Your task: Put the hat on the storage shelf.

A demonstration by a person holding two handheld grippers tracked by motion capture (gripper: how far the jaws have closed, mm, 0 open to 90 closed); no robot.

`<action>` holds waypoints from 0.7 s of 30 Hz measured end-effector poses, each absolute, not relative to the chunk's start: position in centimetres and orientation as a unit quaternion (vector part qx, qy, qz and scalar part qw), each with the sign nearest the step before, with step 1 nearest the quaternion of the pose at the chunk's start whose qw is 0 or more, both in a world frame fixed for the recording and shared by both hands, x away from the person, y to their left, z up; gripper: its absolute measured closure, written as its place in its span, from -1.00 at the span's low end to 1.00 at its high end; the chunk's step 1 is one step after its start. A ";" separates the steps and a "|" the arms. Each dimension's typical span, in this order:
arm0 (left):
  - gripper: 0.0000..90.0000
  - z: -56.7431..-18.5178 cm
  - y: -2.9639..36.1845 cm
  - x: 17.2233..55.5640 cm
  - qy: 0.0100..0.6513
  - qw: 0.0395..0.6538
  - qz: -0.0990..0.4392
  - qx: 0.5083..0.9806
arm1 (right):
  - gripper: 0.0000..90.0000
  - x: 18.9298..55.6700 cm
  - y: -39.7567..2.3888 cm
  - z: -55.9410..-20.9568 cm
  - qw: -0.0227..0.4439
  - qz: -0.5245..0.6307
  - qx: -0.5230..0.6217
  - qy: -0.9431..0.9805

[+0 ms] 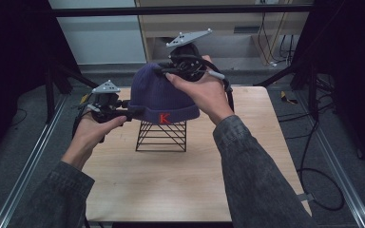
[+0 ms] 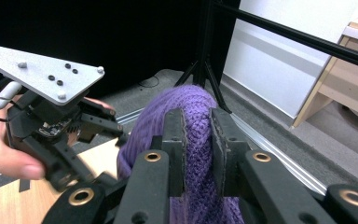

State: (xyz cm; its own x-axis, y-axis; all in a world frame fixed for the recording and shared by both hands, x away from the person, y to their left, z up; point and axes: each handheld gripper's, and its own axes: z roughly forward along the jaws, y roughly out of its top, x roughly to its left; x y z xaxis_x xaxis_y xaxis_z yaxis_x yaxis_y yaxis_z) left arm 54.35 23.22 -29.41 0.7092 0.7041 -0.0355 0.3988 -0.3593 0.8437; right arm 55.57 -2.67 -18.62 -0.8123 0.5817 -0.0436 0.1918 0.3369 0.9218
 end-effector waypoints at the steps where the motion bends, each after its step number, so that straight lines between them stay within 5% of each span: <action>1: 0.41 -29.3 23.3 54.3 0.336 0.451 0.171 0.809 | 0.72 55.6 -2.6 -18.7 0.187 0.522 0.243 0.796; 5: 0.59 -29.1 23.2 54.0 0.329 0.449 0.189 0.809 | 0.72 55.9 -2.7 -18.8 0.192 0.522 0.246 0.794; 21: 0.61 -29.3 23.4 54.8 0.367 0.434 0.226 0.791 | 0.70 58.0 -2.9 -20.4 0.203 0.505 0.275 0.793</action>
